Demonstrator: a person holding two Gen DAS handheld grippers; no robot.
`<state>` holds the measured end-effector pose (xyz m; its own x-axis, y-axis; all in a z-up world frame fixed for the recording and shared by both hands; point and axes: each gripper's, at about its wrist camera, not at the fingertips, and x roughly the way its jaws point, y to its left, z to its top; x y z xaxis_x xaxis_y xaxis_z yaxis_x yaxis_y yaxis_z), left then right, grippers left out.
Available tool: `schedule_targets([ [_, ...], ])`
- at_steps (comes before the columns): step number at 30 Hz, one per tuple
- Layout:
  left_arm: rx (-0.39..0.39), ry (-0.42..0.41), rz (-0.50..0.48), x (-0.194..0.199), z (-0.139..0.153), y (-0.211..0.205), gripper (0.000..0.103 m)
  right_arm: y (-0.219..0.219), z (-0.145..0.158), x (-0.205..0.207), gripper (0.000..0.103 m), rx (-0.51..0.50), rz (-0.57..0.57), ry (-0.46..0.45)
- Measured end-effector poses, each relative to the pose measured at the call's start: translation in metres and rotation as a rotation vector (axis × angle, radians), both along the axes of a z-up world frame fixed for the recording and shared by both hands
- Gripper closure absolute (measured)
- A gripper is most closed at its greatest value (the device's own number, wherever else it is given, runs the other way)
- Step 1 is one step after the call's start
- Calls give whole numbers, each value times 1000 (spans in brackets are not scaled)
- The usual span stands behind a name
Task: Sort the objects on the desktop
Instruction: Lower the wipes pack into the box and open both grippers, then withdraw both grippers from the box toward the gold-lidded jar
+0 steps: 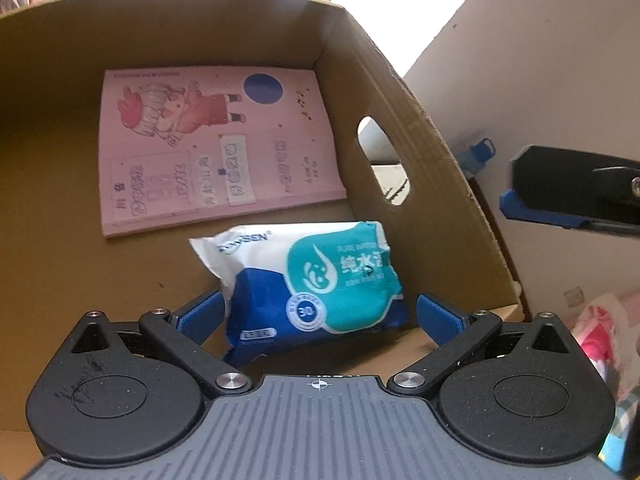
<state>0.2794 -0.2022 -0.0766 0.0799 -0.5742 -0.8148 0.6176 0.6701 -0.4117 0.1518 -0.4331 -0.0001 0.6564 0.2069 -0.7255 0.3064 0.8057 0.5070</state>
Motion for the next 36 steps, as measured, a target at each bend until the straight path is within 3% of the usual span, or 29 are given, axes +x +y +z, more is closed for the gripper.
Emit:
schedule_targets([
  [7, -14, 6, 36, -6, 3, -9, 0, -23, -13, -30, 9, 88, -101, 1],
  [10, -27, 50, 53, -7, 2, -12, 0, -27, -13, -41, 9, 115, -117, -8],
  [16, -35, 38, 118, -10, 3, -11, 0, -30, -4, -60, 9, 136, -130, -52],
  [20, -35, -45, 204, -21, 18, -2, 0, -34, 7, -79, 9, 134, -129, -101],
  [28, -177, -210, 385, -77, 67, 43, 0, -29, 38, -110, 8, 56, -108, -184],
  [33, -224, -307, 433, -122, 89, 70, 0, 4, 57, -117, 5, -45, -24, -209],
  [36, -200, -373, 471, -148, 100, 85, 0, 30, 63, -122, 4, -99, 36, -224],
])
